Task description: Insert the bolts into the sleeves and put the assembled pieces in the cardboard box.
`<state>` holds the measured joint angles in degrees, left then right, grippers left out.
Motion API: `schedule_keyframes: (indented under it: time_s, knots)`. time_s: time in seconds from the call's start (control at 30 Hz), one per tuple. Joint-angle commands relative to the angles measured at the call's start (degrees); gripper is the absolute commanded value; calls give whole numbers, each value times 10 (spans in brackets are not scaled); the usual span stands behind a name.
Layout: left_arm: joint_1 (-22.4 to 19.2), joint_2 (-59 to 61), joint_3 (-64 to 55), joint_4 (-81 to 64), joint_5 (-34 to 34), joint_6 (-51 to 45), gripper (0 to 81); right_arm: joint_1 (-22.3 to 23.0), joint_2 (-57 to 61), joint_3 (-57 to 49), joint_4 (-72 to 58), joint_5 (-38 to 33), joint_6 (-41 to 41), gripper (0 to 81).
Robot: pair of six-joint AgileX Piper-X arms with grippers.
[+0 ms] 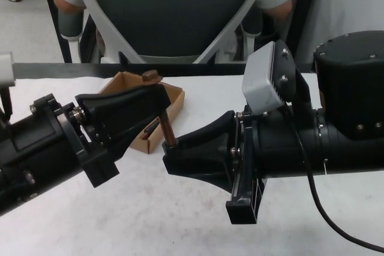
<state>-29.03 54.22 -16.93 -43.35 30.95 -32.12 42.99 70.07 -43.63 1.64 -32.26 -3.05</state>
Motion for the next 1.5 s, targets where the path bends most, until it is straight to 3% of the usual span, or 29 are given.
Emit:
schedule_keyframes:
  time_s: [0.0,1.23,1.47]
  knots:
    - [-3,0,1,12,18,11,8,0,-6,-10,-47,-15,6,2]
    - [-3,0,1,66,53,51,6,0,-14,-10,-49,-11,6,2]
    - [-3,0,1,66,68,51,248,0,-14,-10,-49,-11,6,2]
